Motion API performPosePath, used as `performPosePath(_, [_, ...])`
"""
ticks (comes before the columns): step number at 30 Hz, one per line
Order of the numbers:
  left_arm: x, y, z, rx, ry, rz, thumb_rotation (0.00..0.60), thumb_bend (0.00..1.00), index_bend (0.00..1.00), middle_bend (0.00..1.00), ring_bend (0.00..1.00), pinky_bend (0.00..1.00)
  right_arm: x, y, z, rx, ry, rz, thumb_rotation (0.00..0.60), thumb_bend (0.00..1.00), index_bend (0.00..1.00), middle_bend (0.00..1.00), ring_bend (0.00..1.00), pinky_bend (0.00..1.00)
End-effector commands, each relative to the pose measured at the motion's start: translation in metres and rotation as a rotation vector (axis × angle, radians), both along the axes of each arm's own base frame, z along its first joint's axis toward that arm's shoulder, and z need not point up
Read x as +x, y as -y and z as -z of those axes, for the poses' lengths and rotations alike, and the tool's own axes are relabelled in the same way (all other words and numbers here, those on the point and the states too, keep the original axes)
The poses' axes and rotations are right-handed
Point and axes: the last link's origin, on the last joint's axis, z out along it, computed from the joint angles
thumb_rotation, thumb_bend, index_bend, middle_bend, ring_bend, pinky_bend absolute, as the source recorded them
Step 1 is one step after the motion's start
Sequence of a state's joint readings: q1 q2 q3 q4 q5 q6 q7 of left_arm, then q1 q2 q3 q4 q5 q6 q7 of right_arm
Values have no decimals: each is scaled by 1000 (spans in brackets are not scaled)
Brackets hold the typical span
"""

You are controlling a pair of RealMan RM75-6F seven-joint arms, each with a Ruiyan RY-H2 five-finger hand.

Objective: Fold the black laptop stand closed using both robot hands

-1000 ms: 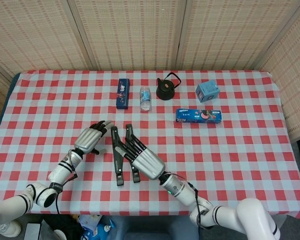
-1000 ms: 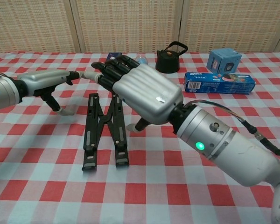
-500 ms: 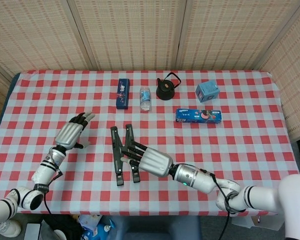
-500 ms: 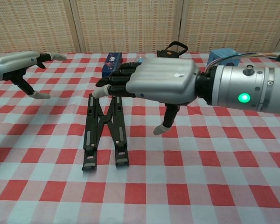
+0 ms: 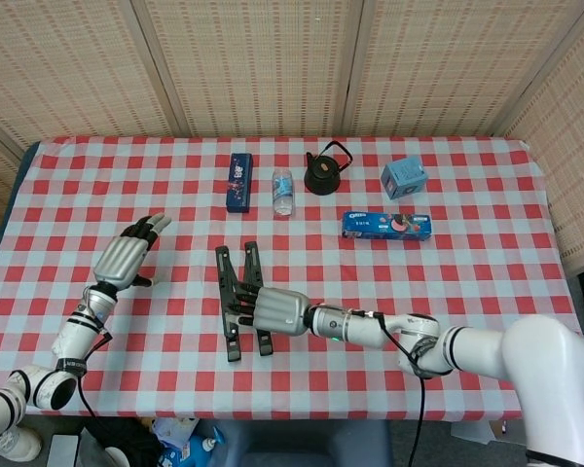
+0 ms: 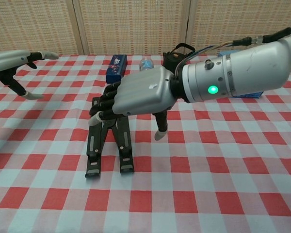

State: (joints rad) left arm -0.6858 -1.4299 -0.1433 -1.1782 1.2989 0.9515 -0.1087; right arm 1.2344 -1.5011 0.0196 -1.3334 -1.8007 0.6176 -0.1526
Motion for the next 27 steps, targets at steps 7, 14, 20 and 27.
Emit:
performPosePath(7, [-12, 0, -7, 16, 12, -28, 600, 222, 0, 0, 0, 151, 16, 7, 21, 3, -86, -86, 600, 0, 0, 0, 0, 0])
performPosePath(14, [-21, 1, -11, 27, 19, -43, 600, 222, 0, 0, 0, 151, 25, 7, 38, 21, -106, -114, 600, 0, 0, 0, 0, 0])
performPosePath(20, [-28, 2, -14, 30, 21, -56, 600, 223, 0, 0, 0, 151, 28, 8, 49, 26, -120, -133, 600, 0, 0, 0, 0, 0])
performPosePath(27, [-36, 3, -16, 37, 20, -70, 600, 223, 0, 0, 0, 151, 31, 13, 58, 25, -119, -138, 600, 0, 0, 0, 0, 0])
